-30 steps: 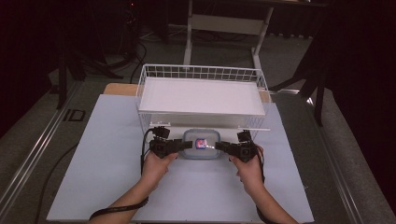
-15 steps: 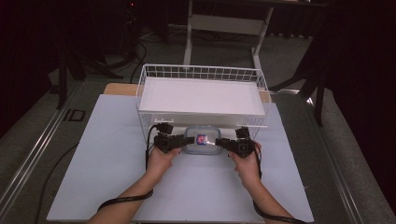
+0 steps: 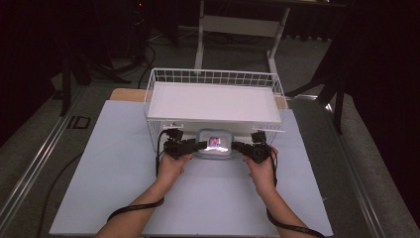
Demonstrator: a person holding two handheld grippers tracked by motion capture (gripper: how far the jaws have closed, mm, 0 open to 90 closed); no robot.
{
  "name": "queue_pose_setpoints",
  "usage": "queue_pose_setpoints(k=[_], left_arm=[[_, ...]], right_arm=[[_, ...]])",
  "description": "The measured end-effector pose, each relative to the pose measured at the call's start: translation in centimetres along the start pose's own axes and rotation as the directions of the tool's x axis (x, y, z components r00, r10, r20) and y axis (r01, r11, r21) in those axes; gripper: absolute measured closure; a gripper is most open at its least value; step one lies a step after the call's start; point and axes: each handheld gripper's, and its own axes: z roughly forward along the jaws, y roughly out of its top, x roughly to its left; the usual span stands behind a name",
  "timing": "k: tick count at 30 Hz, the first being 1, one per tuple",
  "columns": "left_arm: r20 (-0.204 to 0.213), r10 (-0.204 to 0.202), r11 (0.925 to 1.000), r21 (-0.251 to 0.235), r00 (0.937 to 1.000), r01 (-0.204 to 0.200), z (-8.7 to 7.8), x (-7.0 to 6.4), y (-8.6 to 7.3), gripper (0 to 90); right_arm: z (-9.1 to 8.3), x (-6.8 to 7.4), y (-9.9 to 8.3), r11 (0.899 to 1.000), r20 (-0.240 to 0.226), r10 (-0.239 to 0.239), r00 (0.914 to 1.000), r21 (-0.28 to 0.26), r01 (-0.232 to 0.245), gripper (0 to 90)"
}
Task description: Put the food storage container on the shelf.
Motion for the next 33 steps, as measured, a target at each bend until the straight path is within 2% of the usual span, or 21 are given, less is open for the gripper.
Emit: queue_pose_setpoints(k=[1,4,5,10,11,12,15,17,18,20,22,23,24,25,26,27,29,30,31,32,33], left_arm=[[0.008,-0.017,0.9998,-0.007,0.9998,0.018,0.2,-0.1,-0.1,40.7],[0.0,-0.006,0.9999,-0.012,1.0,0.006,0.3,0.2,-0.1,37.3],[-0.005,-0.034,0.9993,-0.015,0.9994,0.034,0.6,0.3,-0.2,35.4],[0.002,-0.052,0.9985,-0.019,0.9986,0.052,0.8,0.6,0.0,31.3],[-0.016,-0.028,0.9994,-0.019,0.9995,0.027,0.9,0.5,0.1,30.0],[-0.016,-0.028,0.9994,-0.019,0.9995,0.027,0.9,0.5,0.1,29.9],[-0.041,0.006,0.9999,-0.013,0.9992,-0.006,1.1,0.2,0.3,28.5],[-0.061,0.025,0.9996,-0.009,0.9978,-0.026,1.0,0.0,0.4,28.5],[-0.078,0.051,0.9985,-0.013,0.9956,-0.052,0.8,-0.2,0.3,28.4],[-0.086,0.052,0.9983,-0.02,0.9949,-0.054,0.6,-0.4,0.2,24.3],[-0.129,0.12,0.9911,-0.041,0.9843,-0.126,0.2,-0.9,-0.2,22.3],[-0.145,0.135,0.9889,-0.042,0.9801,-0.142,0.1,-1.3,-0.4,19.4],[-0.158,0.167,0.9837,-0.04,0.9731,-0.175,-0.1,-1.5,-0.6,16.9],[-0.16,0.185,0.9799,-0.045,0.9696,-0.195,-0.4,-1.7,-0.7,16.6],[-0.16,0.185,0.9799,-0.045,0.9696,-0.195,-0.4,-1.7,-0.7,15.8],[-0.165,0.211,0.9717,-0.072,0.9635,-0.225,-1.2,-2.3,-1.1,14.0],[-0.178,0.242,0.9605,-0.094,0.9537,-0.262,-2.0,-3.0,-1.5,10.3],[-0.178,0.242,0.9605,-0.094,0.9537,-0.262,-2.0,-3.0,-1.5,5.0],[-0.174,0.279,0.9522,-0.077,0.9444,-0.296,-2.7,-3.6,-1.9,1.5],[-0.174,0.279,0.9522,-0.077,0.9444,-0.296,-2.7,-3.6,-1.9,1.5],[-0.169,0.307,0.9456,-0.056,0.9366,-0.32,-3.3,-4.2,-2.4,1.5]], right_arm=[[0.1,0.1,0.1,1.0,0.01,-0.014,0.9999,-0.002,0.014,75.3],[0.3,0.3,0.1,1.0,0.021,-0.026,0.9994,-0.004,0.026,70.9],[0.6,0.3,0.1,0.999,0.026,-0.051,0.9984,-0.01,0.051,69.8],[1.1,0.2,0.2,0.998,0.028,-0.052,0.9982,-0.026,0.053,66.0],[1.3,0.3,0.2,0.998,0.033,-0.056,0.9979,-0.03,0.057,62.7],[1.3,0.3,0.2,0.998,0.032,-0.053,0.9981,-0.032,0.054,62.1],[1.4,0.5,0.2,0.998,0.042,-0.046,0.9981,-0.029,0.047,61.0],[1.4,0.6,0.2,0.997,0.046,-0.06,0.9972,-0.038,0.061,56.0],[1.3,0.7,0.1,0.997,0.052,-0.069,0.9962,-0.043,0.072,54.3],[0.9,1.0,0.0,0.996,0.062,-0.076,0.9951,-0.05,0.08,52.4],[0.4,1.1,-0.2,0.992,0.066,-0.101,0.9927,-0.066,0.106,52.2],[0.2,1.3,-0.3,0.992,0.064,-0.106,0.9923,-0.068,0.111,52.2],[0.0,1.5,-0.5,0.99,0.064,-0.116,0.9912,-0.07,0.12,52.5],[-0.2,1.7,-0.7,0.989,0.063,-0.122,0.9905,-0.072,0.127,52.6],[-0.2,1.7,-0.7,0.989,0.063,-0.122,0.9905,-0.072,0.127,52.6],[-0.6,2.4,-1.2,0.987,0.043,-0.141,0.9891,-0.069,0.144,54.7],[-0.8,3.0,-1.6,0.985,0.026,-0.16,0.9868,-0.068,0.161,57.0],[-0.8,3.0,-1.6,0.985,0.026,-0.16,0.9868,-0.068,0.161,57.0],[-0.9,3.7,-2.1,0.983,0.009,-0.175,0.9845,-0.058,0.175,62.8],[-0.9,3.7,-2.1,0.983,0.009,-0.175,0.9845,-0.058,0.175,62.8],[-0.8,4.2,-2.6,0.982,-0.003,-0.185,0.9827,-0.044,0.185,70.5]])
